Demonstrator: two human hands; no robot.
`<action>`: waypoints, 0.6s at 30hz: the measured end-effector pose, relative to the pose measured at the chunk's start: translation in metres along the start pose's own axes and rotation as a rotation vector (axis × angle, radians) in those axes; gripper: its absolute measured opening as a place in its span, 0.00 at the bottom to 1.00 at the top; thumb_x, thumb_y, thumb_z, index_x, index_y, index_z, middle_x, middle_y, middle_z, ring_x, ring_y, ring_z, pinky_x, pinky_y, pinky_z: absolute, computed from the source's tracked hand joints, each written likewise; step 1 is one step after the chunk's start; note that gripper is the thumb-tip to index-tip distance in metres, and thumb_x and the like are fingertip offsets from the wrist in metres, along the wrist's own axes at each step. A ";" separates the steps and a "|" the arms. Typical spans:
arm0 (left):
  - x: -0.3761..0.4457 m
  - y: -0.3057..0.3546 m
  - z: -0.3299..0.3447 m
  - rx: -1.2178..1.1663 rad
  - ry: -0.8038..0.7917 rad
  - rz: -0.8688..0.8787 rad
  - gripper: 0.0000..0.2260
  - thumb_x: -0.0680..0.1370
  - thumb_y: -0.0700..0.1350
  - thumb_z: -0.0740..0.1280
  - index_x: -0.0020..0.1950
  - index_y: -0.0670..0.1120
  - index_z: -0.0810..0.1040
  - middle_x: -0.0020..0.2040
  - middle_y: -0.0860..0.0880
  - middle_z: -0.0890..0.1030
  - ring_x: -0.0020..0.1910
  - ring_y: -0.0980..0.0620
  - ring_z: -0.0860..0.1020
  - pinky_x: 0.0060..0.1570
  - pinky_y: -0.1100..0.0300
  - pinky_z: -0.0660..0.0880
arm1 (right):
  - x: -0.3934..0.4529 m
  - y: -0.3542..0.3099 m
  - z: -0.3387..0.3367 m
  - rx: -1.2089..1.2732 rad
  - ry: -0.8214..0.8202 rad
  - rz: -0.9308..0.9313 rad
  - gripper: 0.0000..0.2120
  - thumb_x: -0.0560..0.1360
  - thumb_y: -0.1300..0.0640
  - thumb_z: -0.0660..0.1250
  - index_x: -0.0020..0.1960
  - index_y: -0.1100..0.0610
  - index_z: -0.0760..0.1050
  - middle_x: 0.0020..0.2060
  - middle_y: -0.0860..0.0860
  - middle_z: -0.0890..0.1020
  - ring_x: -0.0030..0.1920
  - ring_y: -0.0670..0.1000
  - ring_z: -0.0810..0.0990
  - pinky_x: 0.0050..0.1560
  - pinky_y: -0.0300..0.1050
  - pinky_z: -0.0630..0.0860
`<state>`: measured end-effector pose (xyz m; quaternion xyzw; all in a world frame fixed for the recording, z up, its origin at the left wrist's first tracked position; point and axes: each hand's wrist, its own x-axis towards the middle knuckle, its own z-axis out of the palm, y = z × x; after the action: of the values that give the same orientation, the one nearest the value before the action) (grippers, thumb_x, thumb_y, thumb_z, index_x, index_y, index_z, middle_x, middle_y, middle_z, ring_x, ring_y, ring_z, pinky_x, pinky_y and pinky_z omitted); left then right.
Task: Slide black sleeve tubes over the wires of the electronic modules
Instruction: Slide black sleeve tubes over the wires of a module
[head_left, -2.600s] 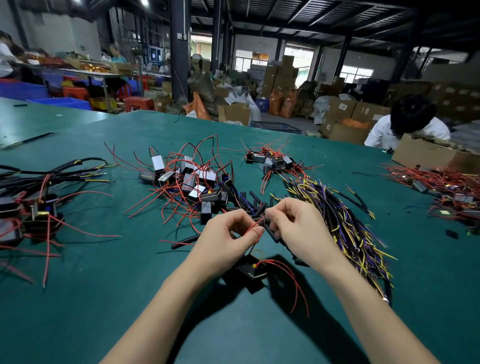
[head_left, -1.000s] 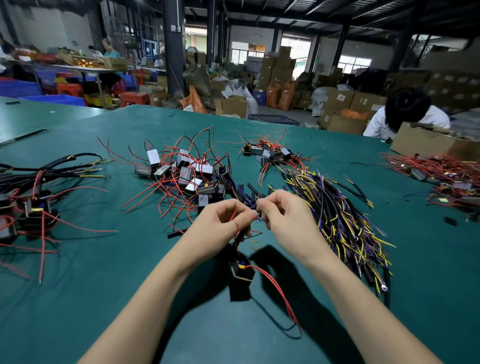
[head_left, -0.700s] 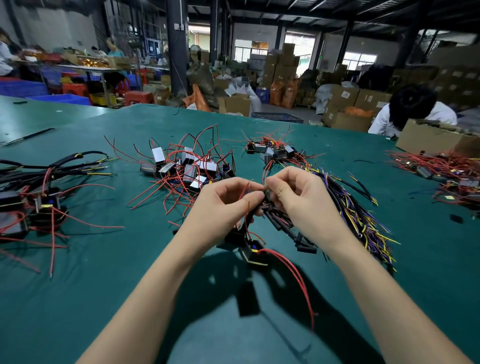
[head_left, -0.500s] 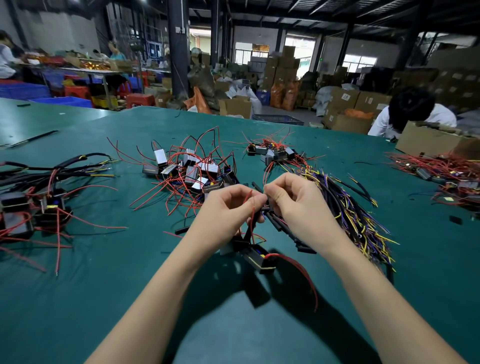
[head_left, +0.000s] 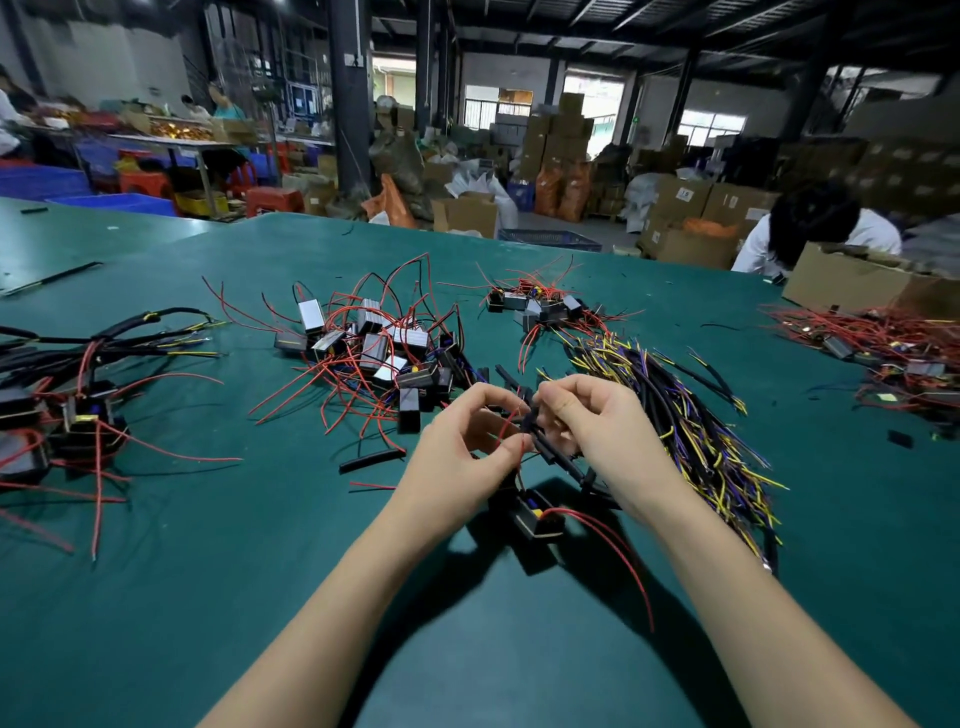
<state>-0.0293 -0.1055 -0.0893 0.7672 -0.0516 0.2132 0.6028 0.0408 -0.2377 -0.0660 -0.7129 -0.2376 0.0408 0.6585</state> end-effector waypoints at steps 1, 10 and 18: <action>0.000 -0.001 0.001 0.007 0.010 0.008 0.09 0.75 0.37 0.69 0.51 0.48 0.76 0.38 0.51 0.80 0.38 0.53 0.77 0.44 0.60 0.74 | 0.000 0.000 0.000 0.019 -0.014 0.015 0.10 0.80 0.60 0.62 0.41 0.59 0.78 0.26 0.46 0.78 0.26 0.42 0.73 0.27 0.32 0.68; -0.001 -0.006 0.001 -0.009 0.031 -0.020 0.10 0.75 0.36 0.69 0.52 0.48 0.74 0.38 0.51 0.79 0.39 0.50 0.78 0.45 0.61 0.74 | 0.010 0.003 -0.032 -0.175 0.176 0.112 0.08 0.78 0.57 0.64 0.43 0.57 0.80 0.30 0.49 0.80 0.25 0.43 0.73 0.26 0.31 0.67; -0.006 -0.008 0.007 0.177 0.075 0.016 0.04 0.76 0.38 0.69 0.42 0.46 0.78 0.34 0.56 0.75 0.30 0.64 0.73 0.31 0.73 0.66 | 0.002 0.029 -0.016 -0.992 0.090 0.207 0.06 0.71 0.49 0.72 0.43 0.50 0.81 0.43 0.49 0.83 0.47 0.53 0.80 0.44 0.42 0.72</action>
<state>-0.0297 -0.1111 -0.0999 0.8084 -0.0164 0.2504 0.5325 0.0568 -0.2523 -0.0915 -0.9606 -0.1281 -0.0427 0.2428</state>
